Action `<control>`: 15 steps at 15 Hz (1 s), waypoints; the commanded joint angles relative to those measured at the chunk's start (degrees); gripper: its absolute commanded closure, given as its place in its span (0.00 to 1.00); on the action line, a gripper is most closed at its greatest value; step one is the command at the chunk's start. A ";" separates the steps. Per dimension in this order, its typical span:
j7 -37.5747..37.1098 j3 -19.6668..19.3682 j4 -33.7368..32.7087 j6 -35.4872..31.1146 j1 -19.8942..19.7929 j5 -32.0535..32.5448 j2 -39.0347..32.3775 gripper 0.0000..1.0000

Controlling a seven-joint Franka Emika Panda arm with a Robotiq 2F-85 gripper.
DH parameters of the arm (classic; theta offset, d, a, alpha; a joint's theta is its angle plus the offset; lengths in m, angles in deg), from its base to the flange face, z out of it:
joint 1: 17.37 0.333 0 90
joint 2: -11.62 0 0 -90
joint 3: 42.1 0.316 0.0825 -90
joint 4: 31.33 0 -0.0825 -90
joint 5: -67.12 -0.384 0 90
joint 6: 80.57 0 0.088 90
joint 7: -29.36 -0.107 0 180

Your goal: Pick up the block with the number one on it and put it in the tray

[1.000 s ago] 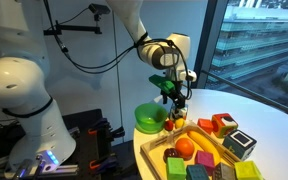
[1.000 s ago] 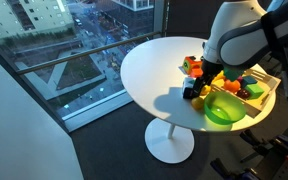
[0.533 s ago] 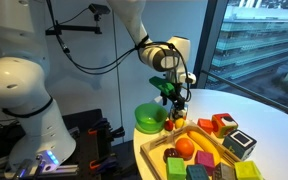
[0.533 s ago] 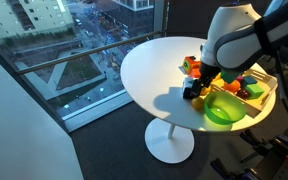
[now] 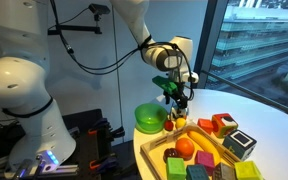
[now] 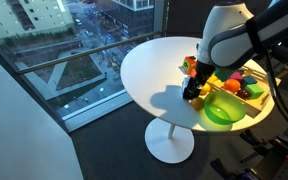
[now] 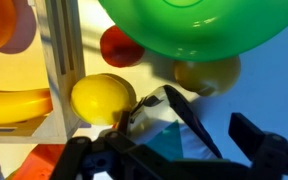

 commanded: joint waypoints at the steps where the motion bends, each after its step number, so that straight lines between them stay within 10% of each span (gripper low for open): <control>1: -1.97 -0.39 -2.06 0.48 0.69 0.51 -1.49 0.00; 3: -2.34 -0.52 -2.42 0.50 0.80 0.70 -2.05 0.00; 8: -2.37 -0.69 -2.97 0.71 0.78 0.82 -2.79 0.53; 15: -1.91 -0.77 -3.09 1.10 0.45 0.45 -2.77 0.99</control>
